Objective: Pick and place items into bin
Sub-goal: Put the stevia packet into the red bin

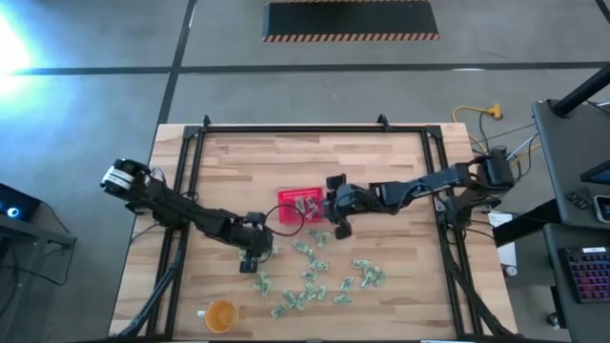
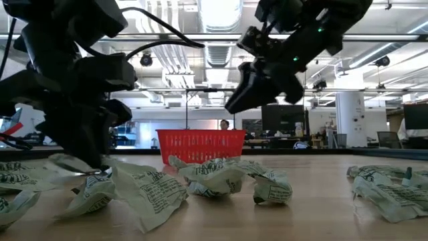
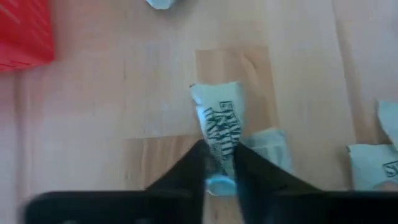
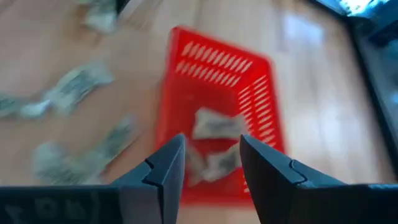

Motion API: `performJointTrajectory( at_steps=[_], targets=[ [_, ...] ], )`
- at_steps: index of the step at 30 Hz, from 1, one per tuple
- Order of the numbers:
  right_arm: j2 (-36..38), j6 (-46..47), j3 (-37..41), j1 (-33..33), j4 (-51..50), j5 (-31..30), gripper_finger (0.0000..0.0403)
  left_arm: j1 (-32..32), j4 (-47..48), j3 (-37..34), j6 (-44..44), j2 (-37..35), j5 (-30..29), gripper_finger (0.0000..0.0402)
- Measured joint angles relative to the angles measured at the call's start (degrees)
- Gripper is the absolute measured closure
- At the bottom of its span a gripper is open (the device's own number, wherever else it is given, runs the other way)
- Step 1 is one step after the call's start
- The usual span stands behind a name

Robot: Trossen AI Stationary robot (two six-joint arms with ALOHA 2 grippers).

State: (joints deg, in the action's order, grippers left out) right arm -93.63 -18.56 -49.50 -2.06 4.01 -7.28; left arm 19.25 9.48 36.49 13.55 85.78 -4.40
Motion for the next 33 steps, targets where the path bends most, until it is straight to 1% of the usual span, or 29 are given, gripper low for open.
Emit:
performJointTrajectory(
  at_steps=[1,2,4,6,8,12,14,15,18,23,25,26,29,33],
  targets=[
    [0.53,0.98,0.0,-0.75,-2.48,0.36,0.0262,0.0,0.21,-0.08,-0.54,-0.49,-0.31,0.0388],
    [0.93,2.23,0.0,-1.49,-4.46,1.24,0.0265,0.04,0.09,-0.08,-0.7,-0.89,-0.83,0.0391],
    [1.66,5.22,0.02,-3.05,-8.06,4.12,0.0269,0.06,0.11,0.02,-1.88,-1.64,-2.13,0.039],
    [1.73,8.35,0.05,-4.54,-9.12,7.36,0.0273,0.0,0.09,0.22,-3.14,-2.45,-3.09,0.0389],
    [1.35,10.59,0.22,-6.2,-9.49,9.04,0.0277,0.0,0.09,0.61,-4.91,-3.45,-3.9,0.0389],
    [-0.38,11.35,0.22,-8.92,-9.0,8.53,0.0281,0.0,-0.01,1.69,-8.35,-4.82,-4.2,0.0398],
    [-1.03,11.68,0.22,-9.64,-8.66,7.14,0.0283,0.0,0.13,1.98,-9.67,-5.27,-4.37,0.0399],
    [-1.24,12.1,0.22,-9.78,-8.42,6.28,0.0284,0.02,-0.01,2.3,-9.98,-5.29,-5.4,0.04],
    [-1.85,12.64,0.22,-10.03,-8.24,4.6,0.0288,0.37,0.17,3.07,-12.41,-5.36,-11.68,0.0401],
    [-2.98,12.58,0.23,-10.08,-8.13,4.05,0.0293,0.3,-0.75,5.47,-19.37,-5.36,-27.82,0.0401],
    [-3.73,12.55,0.24,-10.06,-7.72,4.05,0.0293,-0.11,-3.09,5.8,-22.65,-5.36,-33.67,0.0401],
    [-4.0,12.52,0.22,-10.07,-7.37,4.06,0.0294,-0.45,-4.75,5.89,-24.39,-5.36,-35.34,0.0401],
    [-5.36,12.38,0.24,-10.06,-5.77,4.07,0.0294,-2.21,-9.93,5.68,-28.72,-5.36,-36.17,0.0401],
    [-7.22,11.09,0.24,-10.04,-2.12,4.07,0.0294,-5.92,-12.27,5.54,-28.97,-4.9,-35.79,0.0401]
  ],
)
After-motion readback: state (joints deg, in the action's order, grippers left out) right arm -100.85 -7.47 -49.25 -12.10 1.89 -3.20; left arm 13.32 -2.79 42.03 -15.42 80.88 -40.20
